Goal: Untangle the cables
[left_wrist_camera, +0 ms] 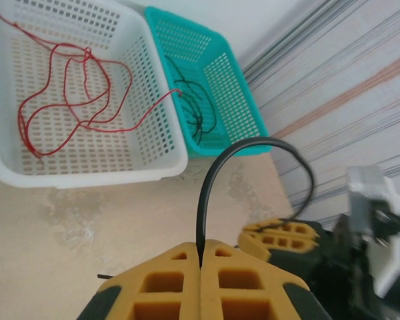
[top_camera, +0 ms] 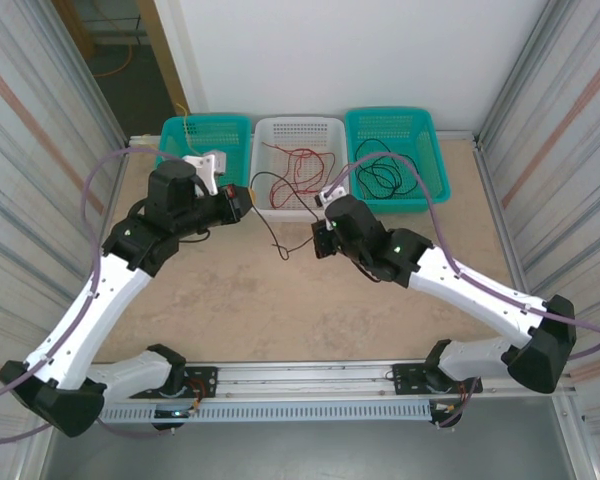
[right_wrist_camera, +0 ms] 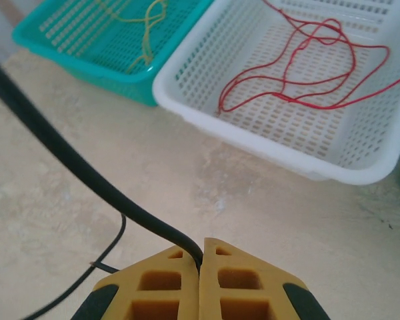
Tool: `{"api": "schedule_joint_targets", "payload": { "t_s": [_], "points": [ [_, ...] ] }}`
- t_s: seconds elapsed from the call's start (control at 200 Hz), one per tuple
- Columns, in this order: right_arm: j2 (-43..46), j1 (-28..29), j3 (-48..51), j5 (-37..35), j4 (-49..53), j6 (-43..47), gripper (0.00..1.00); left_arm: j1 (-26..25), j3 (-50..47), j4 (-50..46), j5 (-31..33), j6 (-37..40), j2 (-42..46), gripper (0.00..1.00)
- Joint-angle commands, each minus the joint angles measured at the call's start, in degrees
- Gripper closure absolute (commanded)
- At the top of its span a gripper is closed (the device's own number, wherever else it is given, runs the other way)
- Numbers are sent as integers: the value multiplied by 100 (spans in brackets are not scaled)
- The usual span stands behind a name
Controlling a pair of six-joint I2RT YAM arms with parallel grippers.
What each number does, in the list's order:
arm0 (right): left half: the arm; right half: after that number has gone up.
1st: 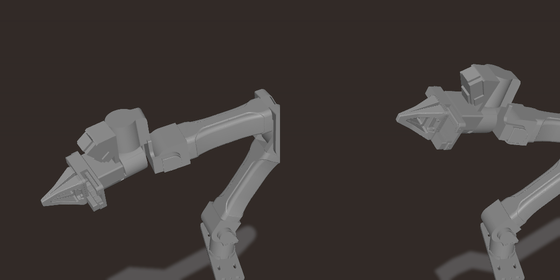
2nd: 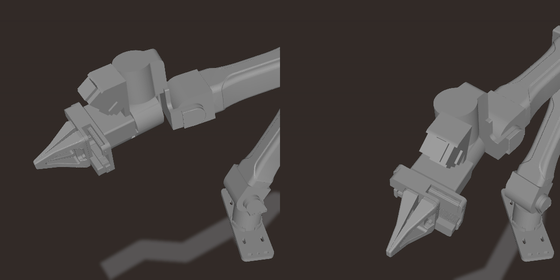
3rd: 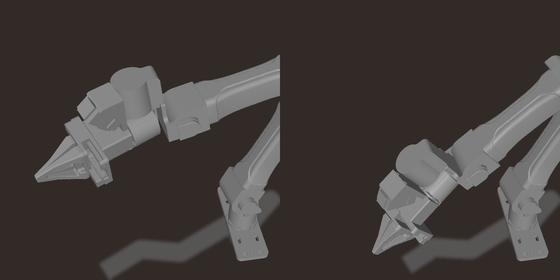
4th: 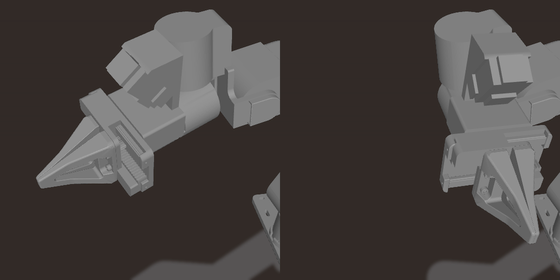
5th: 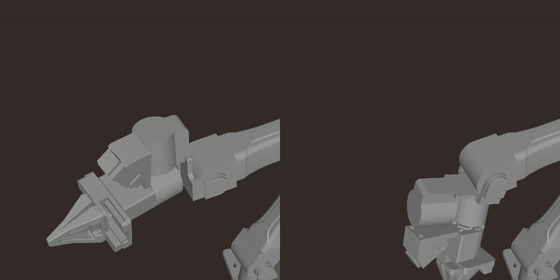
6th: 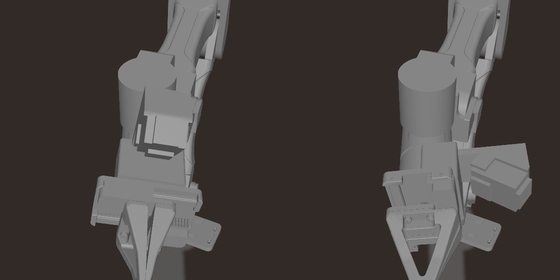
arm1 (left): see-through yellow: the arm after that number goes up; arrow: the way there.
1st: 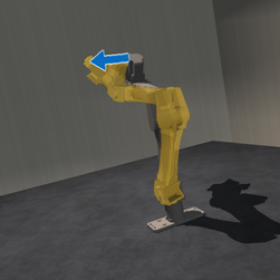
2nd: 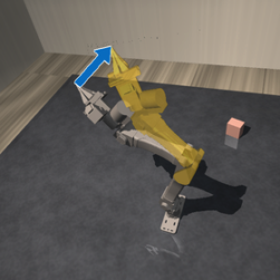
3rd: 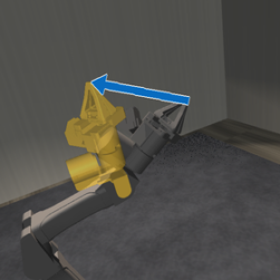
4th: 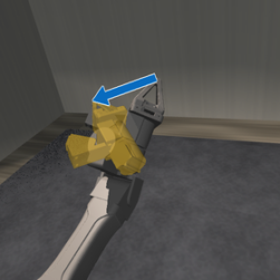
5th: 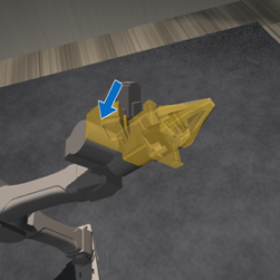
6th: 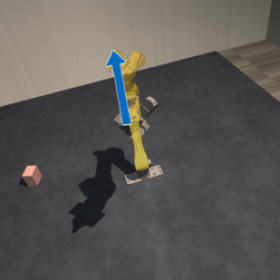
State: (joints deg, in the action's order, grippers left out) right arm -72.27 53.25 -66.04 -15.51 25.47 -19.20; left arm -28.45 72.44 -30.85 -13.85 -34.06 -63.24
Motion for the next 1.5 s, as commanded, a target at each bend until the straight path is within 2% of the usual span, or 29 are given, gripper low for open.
{"api": "schedule_joint_targets", "payload": {
  "t_s": [0.0, 0.07, 0.135, 0.24, 0.376, 0.471, 0.822, 0.987, 1.127, 1.348, 1.498],
  "points": [
    [152, 22, -237, 99, 324, 332, 100, 54, 150, -45, 51, 253, -62, 100],
    [168, 25, -319, 136, 398, 258, 100, 57, 108, -28, 82, 230, -138, 100],
    [199, 27, -434, 90, 469, 216, 100, 53, 54, -2, 105, 240, -179, 89],
    [303, 18, -621, 22, 546, 206, 100, 59, -67, 42, 124, 268, -206, 81],
    [464, -74, -873, 73, 598, 191, 100, 67, -212, 51, 126, 257, -206, 60],
    [512, -263, -1107, 110, 713, 83, 100, 66, -315, 86, 121, 259, -164, 51],
    [387, -1035, -2261, 115, 1491, -161, 100, 85, -530, 118, 74, 224, -101, 51],
    [96, -1590, -2956, 184, 1863, -176, 100, 85, -675, 182, 30, 169, -65, 51],
    [-312, -2143, -3688, 190, 2146, -177, 100, 85, -889, 339, -30, 71, 63, 53],
    [-1269, -3224, -4998, 721, 2581, -323, 100, 85, -1191, 438, -34, 100, 406, 52],
    [-1890, -3811, -5509, 914, 2658, -508, 100, 85, -1419, 341, 26, 99, 622, 51]
  ]
}}
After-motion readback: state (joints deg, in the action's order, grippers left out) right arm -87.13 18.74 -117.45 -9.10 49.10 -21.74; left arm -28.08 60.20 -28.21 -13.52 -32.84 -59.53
